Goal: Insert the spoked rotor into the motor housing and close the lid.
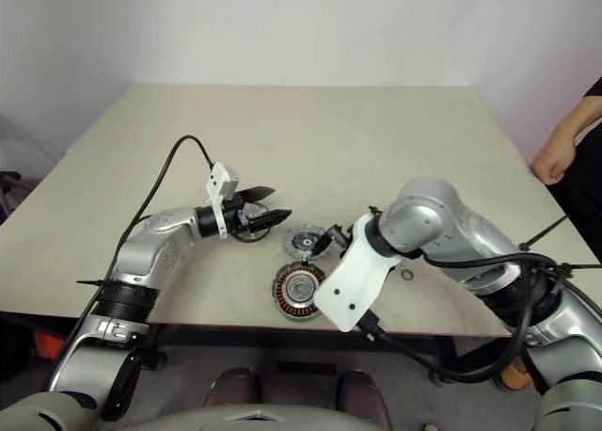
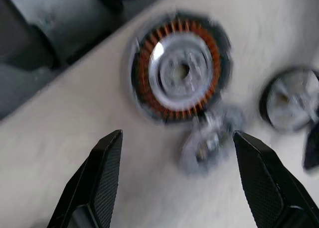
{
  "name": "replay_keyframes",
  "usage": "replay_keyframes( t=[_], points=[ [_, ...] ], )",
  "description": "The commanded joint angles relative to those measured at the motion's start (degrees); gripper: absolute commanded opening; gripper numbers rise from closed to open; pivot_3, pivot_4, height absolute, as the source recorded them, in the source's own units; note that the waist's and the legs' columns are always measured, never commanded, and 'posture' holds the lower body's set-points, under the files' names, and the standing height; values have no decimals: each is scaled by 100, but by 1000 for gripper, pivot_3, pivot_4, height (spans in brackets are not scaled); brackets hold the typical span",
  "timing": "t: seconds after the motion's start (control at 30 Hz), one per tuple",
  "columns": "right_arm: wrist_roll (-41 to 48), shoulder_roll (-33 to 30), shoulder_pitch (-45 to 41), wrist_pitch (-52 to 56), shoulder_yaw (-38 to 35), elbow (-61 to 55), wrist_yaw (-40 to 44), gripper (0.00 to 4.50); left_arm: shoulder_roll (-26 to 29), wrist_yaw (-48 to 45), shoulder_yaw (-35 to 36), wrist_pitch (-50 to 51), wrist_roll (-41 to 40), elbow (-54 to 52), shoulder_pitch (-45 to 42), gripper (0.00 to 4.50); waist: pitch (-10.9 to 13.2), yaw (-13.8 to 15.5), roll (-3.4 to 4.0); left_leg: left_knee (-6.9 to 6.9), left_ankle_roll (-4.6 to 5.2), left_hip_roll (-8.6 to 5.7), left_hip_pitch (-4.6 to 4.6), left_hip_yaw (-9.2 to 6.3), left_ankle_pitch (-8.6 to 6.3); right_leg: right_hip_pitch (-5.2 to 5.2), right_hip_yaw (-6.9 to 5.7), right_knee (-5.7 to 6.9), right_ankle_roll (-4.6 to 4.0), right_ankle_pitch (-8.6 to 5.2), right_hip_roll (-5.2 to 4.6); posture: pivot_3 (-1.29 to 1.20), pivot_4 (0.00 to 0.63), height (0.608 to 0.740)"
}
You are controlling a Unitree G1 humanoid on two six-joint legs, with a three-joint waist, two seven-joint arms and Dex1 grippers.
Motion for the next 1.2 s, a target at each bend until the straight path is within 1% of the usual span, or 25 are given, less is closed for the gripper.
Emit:
replay_keyframes(
  t=[0.03,0.17,0.33,0.53,0.77,0.97,1.2],
  points=[
    [7,92,53,82,68,-150,6,3953,148,45,68,199,-116,-450,91,4464,0,-14,0,0,-3,0,-2,0,3,1,-9,0,-3,-2,0,0,0,740],
    [-156,292,248,259,345,-343,-54,3953,292,115,159,377,-173,-705,261,4464,0,-26,0,-2,-21,7,-5,0,14,1,-32,11,-17,-10,2,0,0,740],
    [-159,422,342,151,529,-272,-49,3953,357,278,208,574,-260,-1044,454,4464,0,-73,-1,-2,-42,6,-2,0,27,2,-32,20,-20,-12,1,0,0,740],
    [-397,732,198,-168,798,511,-204,3953,419,458,264,745,-349,-1377,638,4464,0,-94,0,-3,-47,12,-1,0,33,3,-38,32,-23,-14,2,0,0,740],
    [-782,997,-38,-580,891,1265,-457,3953,436,572,277,775,-379,-1515,724,4464,0,-96,-1,-3,-45,11,-2,0,36,2,-40,35,-24,-14,1,0,0,740],
    [-747,979,-100,-653,868,1321,-363,3953,443,586,300,687,-364,-1397,612,4464,0,-91,-1,-3,-43,12,-4,0,37,2,-44,32,-24,-14,0,0,0,740],
    [-609,801,22,-494,744,893,-238,3953,430,525,250,589,-326,-1198,504,4464,0,-86,-1,-3,-41,11,-5,0,36,3,-44,29,-25,-15,-1,0,0,740]
  ],
)
